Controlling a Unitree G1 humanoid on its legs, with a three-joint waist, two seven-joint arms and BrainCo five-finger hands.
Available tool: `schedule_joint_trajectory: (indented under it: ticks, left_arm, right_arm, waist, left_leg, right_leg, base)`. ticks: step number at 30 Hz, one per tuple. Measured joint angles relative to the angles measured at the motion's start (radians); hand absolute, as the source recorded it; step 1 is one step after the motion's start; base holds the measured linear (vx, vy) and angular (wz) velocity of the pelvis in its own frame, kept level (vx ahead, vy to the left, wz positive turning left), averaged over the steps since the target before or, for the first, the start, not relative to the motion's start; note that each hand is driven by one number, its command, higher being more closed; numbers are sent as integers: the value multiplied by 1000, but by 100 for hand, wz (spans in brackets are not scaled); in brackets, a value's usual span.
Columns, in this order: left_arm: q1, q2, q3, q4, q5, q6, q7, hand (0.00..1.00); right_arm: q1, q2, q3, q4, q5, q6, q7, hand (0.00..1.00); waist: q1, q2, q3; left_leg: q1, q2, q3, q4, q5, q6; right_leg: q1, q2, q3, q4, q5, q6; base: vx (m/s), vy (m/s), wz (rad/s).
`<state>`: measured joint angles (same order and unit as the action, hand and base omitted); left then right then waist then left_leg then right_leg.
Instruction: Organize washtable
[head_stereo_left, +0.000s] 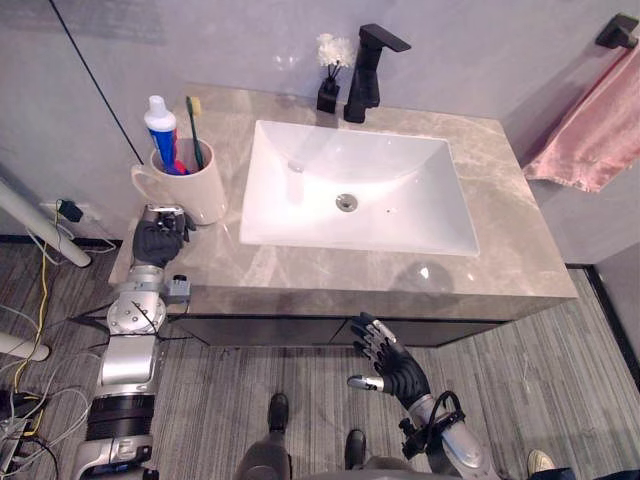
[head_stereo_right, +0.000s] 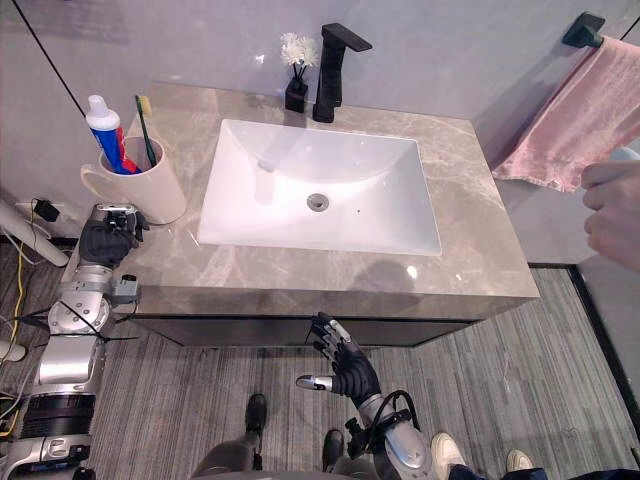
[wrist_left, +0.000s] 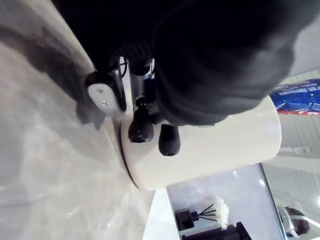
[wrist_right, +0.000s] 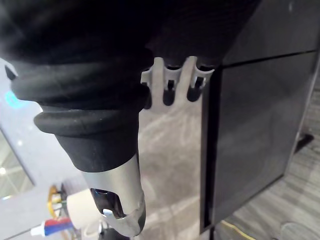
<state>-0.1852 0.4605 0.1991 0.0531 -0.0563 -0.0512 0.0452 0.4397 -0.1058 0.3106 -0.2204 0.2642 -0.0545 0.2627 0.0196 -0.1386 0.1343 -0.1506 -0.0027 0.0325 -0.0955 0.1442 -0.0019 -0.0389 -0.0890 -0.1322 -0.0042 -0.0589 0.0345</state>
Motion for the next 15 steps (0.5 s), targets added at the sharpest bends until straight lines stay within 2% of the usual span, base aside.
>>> schedule_joint_trajectory:
  ticks: [10, 15]
  left_arm:
    - [-89, -1, -67, 1, -1, 1, 1, 100]
    - [-174, 0, -101, 63, -4, 3, 2, 100]
  right_arm:
    - [1, 0, 1, -1, -1, 3, -2, 0]
    - [0, -1, 1, -1, -1, 4, -3, 0]
  waist:
    - [-8, -2, 26]
    - [-12, 2, 45]
  left_leg:
    - [-16, 2, 24, 0, -2, 4]
    - [-18, 2, 29, 0, -6, 7]
  right_leg:
    - [-29, 0, 24, 0, 23, 22]
    - [-31, 0, 25, 1, 27, 20]
  base:
    - [10, 0, -7]
    - [3, 1, -3]
